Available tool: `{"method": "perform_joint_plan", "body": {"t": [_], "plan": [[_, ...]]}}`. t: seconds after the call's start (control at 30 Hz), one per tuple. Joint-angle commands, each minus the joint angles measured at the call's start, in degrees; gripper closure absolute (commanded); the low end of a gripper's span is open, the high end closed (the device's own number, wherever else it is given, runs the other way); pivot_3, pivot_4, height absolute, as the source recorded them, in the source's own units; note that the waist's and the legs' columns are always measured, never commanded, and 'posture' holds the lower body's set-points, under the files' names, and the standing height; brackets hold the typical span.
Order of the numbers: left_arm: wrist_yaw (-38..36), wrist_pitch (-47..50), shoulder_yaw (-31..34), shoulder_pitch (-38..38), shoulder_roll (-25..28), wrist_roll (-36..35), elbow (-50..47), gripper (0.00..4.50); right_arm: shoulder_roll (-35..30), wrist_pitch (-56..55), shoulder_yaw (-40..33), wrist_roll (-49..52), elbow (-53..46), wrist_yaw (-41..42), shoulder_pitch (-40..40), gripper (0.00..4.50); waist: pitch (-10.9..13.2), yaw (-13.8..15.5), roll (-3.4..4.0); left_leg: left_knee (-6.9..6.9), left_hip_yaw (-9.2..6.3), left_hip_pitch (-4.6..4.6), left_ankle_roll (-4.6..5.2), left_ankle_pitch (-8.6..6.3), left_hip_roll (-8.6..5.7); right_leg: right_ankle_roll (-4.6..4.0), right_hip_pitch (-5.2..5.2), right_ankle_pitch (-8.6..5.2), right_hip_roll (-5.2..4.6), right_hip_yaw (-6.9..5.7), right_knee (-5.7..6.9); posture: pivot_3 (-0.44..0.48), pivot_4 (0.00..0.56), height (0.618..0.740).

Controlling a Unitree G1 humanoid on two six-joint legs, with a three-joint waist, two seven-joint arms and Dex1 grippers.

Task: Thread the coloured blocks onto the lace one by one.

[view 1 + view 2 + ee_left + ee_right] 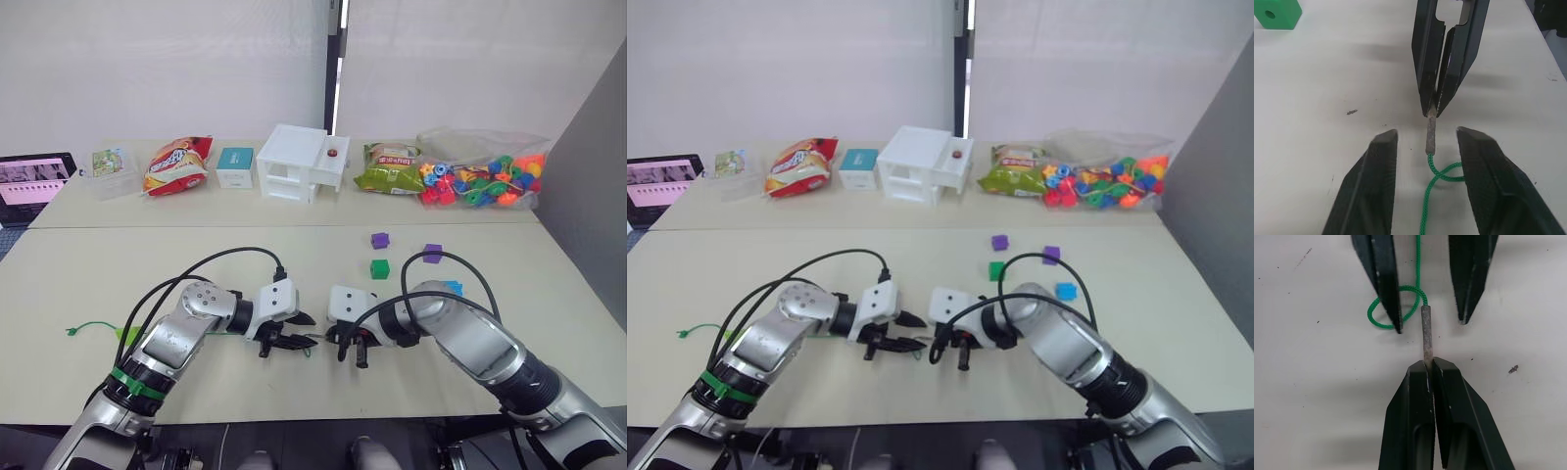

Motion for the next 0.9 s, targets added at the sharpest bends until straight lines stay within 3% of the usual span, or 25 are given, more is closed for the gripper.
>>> {"method": "perform_joint_plan", "body": {"t": [0.03,0.6,0.8,0.9], "plan": [[0.30,-0.80,0.18,-0.20,0.06,0.47,-1.06,2.65,-0.19,0.05,-1.66,0.41,-2.00,-0.41,-0.26,4.50,0.00,0.01,0.00,0.00,0.00,0.00,0.00,0.00,0.00,0.00,0.00,0.00,0.00,0.00,0.00,0.000,0.150,0.740],[0.18,0.14,-0.42,-0.55,-1.15,1.12,-0.73,2.65,-0.55,1.29,-1.93,0.89,-3.27,-0.73,0.04,4.50,0.00,0.01,0.00,0.00,0.00,0.00,0.00,0.00,0.00,0.00,0.00,0.00,0.00,0.00,0.00,0.000,0.150,0.740],[-0.01,0.62,-0.33,-0.82,-1.34,0.91,-0.59,4.45,-0.80,1.21,-1.91,0.86,-3.04,-0.74,0.01,4.50,0.00,0.01,0.00,0.00,0.00,0.00,0.00,0.00,0.00,0.00,0.00,0.00,0.00,0.00,0.00,0.000,0.150,0.740],[-0.07,0.93,-0.13,-0.82,-1.24,0.74,-0.74,4.48,-0.95,1.20,-1.88,0.83,-3.10,-0.73,0.11,4.50,0.00,0.01,0.00,0.00,0.00,0.00,0.00,0.00,0.00,0.00,0.00,0.00,0.00,0.00,-0.01,0.000,0.150,0.740]]}}
